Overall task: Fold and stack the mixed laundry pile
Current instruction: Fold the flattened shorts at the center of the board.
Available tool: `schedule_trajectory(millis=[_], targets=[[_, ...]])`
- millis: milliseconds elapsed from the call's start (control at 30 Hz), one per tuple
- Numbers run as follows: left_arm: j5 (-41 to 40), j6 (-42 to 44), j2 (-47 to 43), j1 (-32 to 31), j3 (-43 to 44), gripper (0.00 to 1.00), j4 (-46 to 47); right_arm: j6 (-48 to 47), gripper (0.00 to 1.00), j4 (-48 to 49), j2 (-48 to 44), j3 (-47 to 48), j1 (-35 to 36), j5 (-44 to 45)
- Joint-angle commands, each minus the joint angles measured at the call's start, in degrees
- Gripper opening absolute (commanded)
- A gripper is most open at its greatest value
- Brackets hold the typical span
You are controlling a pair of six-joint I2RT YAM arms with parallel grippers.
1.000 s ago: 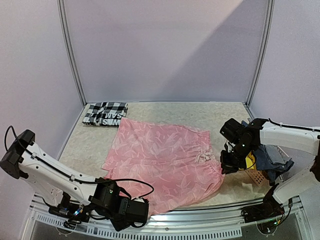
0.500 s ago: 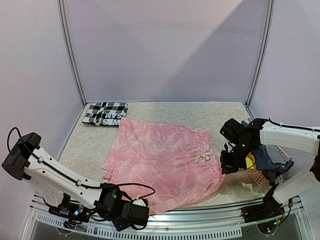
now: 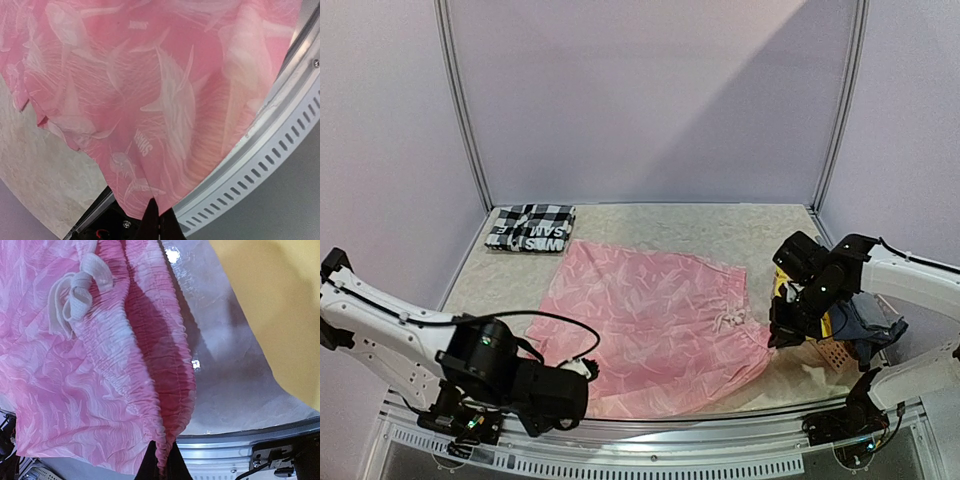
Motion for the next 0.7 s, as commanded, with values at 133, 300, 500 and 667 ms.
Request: schedule_trajectory(millis=[133, 300, 500, 667], targets=[[-3.51, 5.19, -7.79, 12.49, 7.97, 0.00, -11.58, 4.60, 0.00, -2.87, -1.01, 7.26, 0.53, -1.93], [-4.45, 10.53, -7.72, 21.85, 12.70, 0.00, -13.82, 4.47, 0.00, -3.98, 2.28, 13.15, 0.55, -0.94], [-4.10, 17.45, -5.26, 32.29, 18.08, 0.00, -15.45, 3.87, 0.00, -8.51, 7.45, 21.80, 0.15, 3.82], [-2.84, 24.02, -1.53, 40.37, 21.59, 0.00, -15.54, 2.61, 0.00, -10.07, 12.04, 26.56, -1.18, 4.57]])
